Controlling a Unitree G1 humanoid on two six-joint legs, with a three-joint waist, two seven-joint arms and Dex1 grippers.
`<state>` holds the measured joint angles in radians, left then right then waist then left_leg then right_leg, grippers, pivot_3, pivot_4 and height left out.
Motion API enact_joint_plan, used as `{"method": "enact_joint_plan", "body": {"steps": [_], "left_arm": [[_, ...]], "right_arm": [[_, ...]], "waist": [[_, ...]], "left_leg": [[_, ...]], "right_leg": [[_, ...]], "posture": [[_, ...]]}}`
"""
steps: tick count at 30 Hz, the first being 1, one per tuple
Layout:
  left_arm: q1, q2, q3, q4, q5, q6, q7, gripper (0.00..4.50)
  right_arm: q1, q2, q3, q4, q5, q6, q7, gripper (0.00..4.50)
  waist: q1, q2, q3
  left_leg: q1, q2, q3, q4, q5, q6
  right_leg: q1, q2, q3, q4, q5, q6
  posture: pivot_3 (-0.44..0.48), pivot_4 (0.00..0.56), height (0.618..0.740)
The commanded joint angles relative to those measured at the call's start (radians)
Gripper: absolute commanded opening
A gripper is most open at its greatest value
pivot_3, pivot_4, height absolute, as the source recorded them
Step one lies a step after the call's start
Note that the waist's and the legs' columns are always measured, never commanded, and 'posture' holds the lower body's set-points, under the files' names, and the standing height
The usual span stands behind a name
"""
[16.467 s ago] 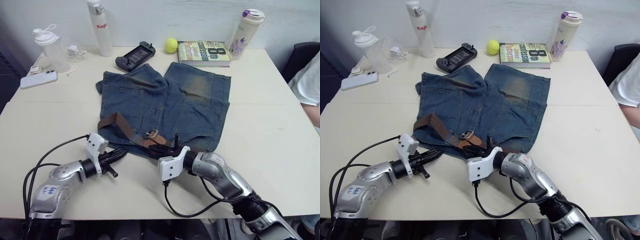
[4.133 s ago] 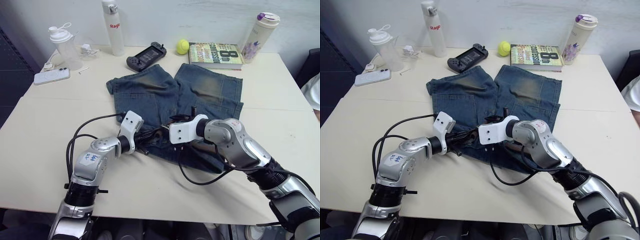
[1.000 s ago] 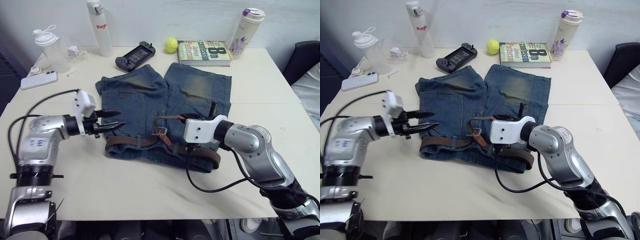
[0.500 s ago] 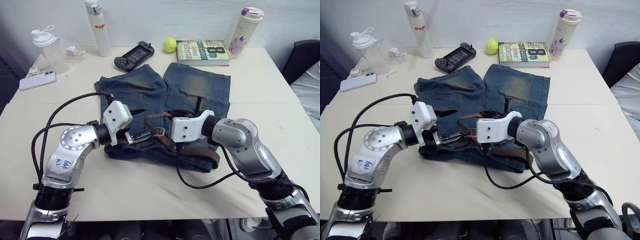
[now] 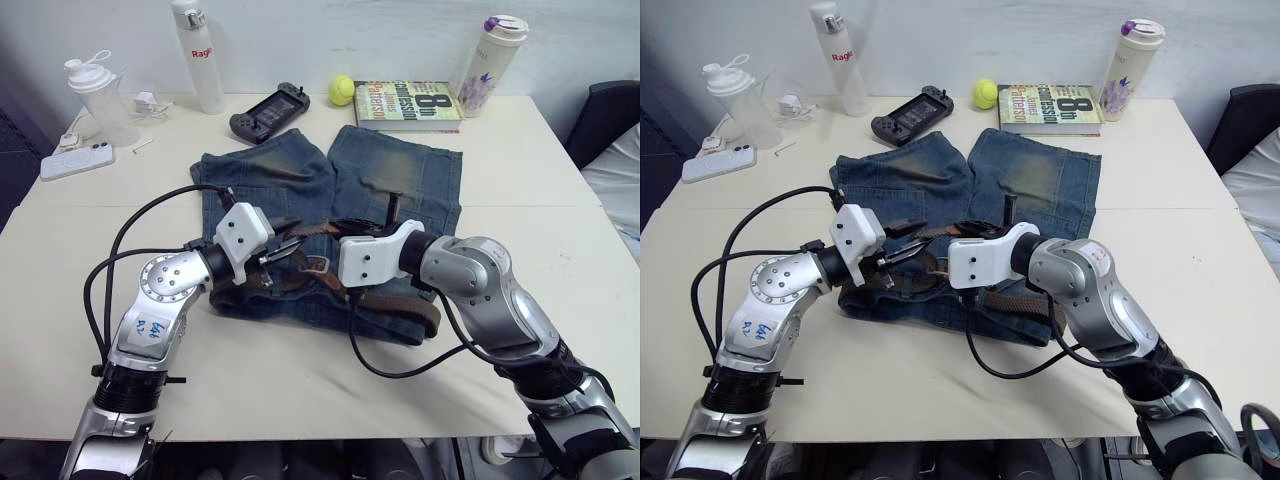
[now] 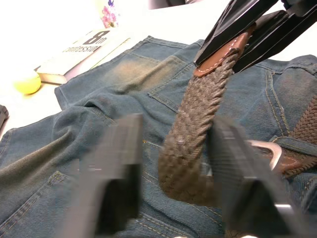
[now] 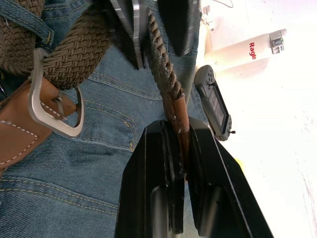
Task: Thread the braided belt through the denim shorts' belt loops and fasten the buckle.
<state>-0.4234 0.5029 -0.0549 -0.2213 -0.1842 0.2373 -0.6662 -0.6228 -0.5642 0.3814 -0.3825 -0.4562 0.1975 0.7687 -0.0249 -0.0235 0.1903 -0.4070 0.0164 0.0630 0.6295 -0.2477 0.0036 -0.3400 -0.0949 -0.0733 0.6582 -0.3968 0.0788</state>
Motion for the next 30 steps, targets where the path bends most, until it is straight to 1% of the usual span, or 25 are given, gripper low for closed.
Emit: {"method": "enact_joint_plan", "body": {"steps": [1, 11, 13, 15, 18, 22, 24, 26, 27, 29, 30], "left_arm": [[-0.010, -0.006, 0.000, -0.020, 0.001, -0.023, 0.000, 0.03], [-0.003, -0.014, 0.011, -0.030, 0.001, -0.008, 0.010, 0.03], [-0.002, -0.014, 0.015, -0.028, 0.003, -0.008, 0.017, 0.00], [-0.002, -0.019, 0.024, -0.024, 0.000, 0.001, 0.029, 0.00], [0.003, -0.024, 0.043, -0.023, -0.014, 0.022, 0.046, 0.00], [0.017, -0.049, 0.114, -0.019, -0.069, 0.082, 0.093, 0.00], [0.024, -0.076, 0.153, -0.035, -0.129, 0.133, 0.109, 0.00], [0.031, -0.104, 0.181, -0.054, -0.188, 0.189, 0.126, 0.00], [0.036, -0.114, 0.186, -0.064, -0.205, 0.206, 0.133, 0.00], [0.043, -0.123, 0.185, -0.081, -0.221, 0.227, 0.138, 0.00], [0.046, -0.125, 0.181, -0.088, -0.227, 0.235, 0.139, 0.00]], "right_arm": [[-0.011, 0.006, -0.024, -0.024, -0.006, -0.006, -0.005, 0.00], [-0.003, 0.022, -0.034, -0.029, 0.007, 0.031, 0.000, 0.00], [0.004, 0.049, -0.055, -0.042, 0.045, 0.070, -0.001, 0.96], [0.009, 0.072, -0.070, -0.051, 0.064, 0.104, -0.005, 1.75], [0.023, 0.068, -0.080, -0.059, 0.052, 0.132, -0.008, 3.24], [0.078, 0.054, -0.123, -0.101, 0.084, 0.222, 0.012, 3.24], [0.106, 0.070, -0.141, -0.129, 0.103, 0.287, 0.010, 3.24], [0.149, 0.178, -0.171, -0.173, 0.193, 0.452, 0.000, 3.24], [0.161, 0.258, -0.196, -0.187, 0.231, 0.527, -0.035, 3.24], [0.161, 0.380, -0.238, -0.206, 0.286, 0.632, -0.089, 3.24], [0.156, 0.446, -0.259, -0.212, 0.320, 0.677, -0.114, 3.01]], "waist": [[0.000, 0.000, 0.000], [0.000, 0.000, 0.000], [-0.001, 0.000, 0.000], [-0.001, 0.000, 0.000], [0.000, 0.000, 0.000], [0.001, 0.000, 0.000], [0.001, 0.000, 0.000], [0.000, 0.000, 0.000], [-0.003, 0.000, 0.000], [-0.005, 0.000, 0.000], [-0.004, 0.000, 0.000]], "left_leg": [[0.000, 0.000, 0.000, 0.000, 0.000, 0.000], [0.000, 0.000, 0.000, 0.000, 0.000, 0.000], [0.000, 0.000, 0.000, 0.000, 0.000, 0.000], [0.000, 0.000, 0.000, 0.000, 0.000, 0.000], [0.000, 0.000, 0.000, 0.000, 0.000, 0.000], [0.000, 0.000, 0.000, 0.000, 0.000, 0.000], [0.000, 0.000, 0.000, 0.000, 0.000, 0.000], [0.000, 0.000, 0.000, 0.000, 0.000, 0.000], [0.000, 0.001, -0.001, 0.000, 0.000, 0.000], [0.000, 0.002, -0.001, -0.001, 0.000, -0.001], [0.000, 0.002, -0.001, -0.001, 0.001, -0.001]], "right_leg": [[0.000, 0.000, 0.000, 0.000, 0.000, 0.000], [0.000, 0.000, 0.000, 0.000, 0.000, 0.000], [0.000, 0.000, 0.000, 0.000, 0.000, 0.000], [0.000, 0.000, 0.000, 0.000, 0.000, 0.000], [0.000, 0.000, 0.000, 0.000, 0.000, 0.000], [0.000, 0.000, 0.000, 0.000, 0.000, 0.000], [0.000, 0.000, 0.000, 0.000, 0.000, 0.000], [0.000, 0.000, 0.000, 0.000, 0.000, 0.000], [0.001, 0.000, 0.000, 0.001, 0.000, 0.000], [0.000, 0.002, 0.000, 0.002, 0.000, 0.000], [-0.001, 0.002, 0.000, 0.002, 0.000, 0.000]], "posture": [[0.000, 0.150, 0.740], [0.000, 0.150, 0.740], [0.000, 0.150, 0.740], [0.000, 0.150, 0.740], [0.000, 0.150, 0.740], [0.000, 0.150, 0.740], [0.000, 0.150, 0.740], [0.000, 0.150, 0.740], [0.000, 0.150, 0.740], [0.000, 0.150, 0.740], [0.000, 0.150, 0.740]]}}
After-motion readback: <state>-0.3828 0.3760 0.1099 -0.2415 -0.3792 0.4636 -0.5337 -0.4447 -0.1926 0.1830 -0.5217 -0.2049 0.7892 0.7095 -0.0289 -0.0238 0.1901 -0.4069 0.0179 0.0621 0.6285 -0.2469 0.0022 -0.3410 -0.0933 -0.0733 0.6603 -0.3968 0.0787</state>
